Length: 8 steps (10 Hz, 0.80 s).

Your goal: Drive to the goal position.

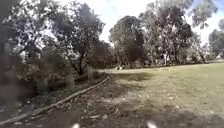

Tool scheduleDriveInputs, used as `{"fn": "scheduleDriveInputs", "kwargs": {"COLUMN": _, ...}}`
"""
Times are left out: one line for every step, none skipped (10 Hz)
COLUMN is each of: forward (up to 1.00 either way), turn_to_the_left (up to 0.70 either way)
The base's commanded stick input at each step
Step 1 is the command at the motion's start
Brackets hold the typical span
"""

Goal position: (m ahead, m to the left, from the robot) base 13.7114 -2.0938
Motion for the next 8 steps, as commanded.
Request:
{"fn": "scheduleDriveInputs", "kwargs": {"forward": 0.7, "turn_to_the_left": -0.35}}
{"fn": "scheduleDriveInputs", "kwargs": {"forward": 0.7, "turn_to_the_left": -0.35}}
{"fn": "scheduleDriveInputs", "kwargs": {"forward": 0.7, "turn_to_the_left": -0.35}}
{"fn": "scheduleDriveInputs", "kwargs": {"forward": 0.7, "turn_to_the_left": -0.18}}
{"fn": "scheduleDriveInputs", "kwargs": {"forward": 0.7, "turn_to_the_left": 0.0}}
{"fn": "scheduleDriveInputs", "kwargs": {"forward": 0.7, "turn_to_the_left": 0.0}}
{"fn": "scheduleDriveInputs", "kwargs": {"forward": 0.7, "turn_to_the_left": 0.0}}
{"fn": "scheduleDriveInputs", "kwargs": {"forward": 0.7, "turn_to_the_left": 0.0}}
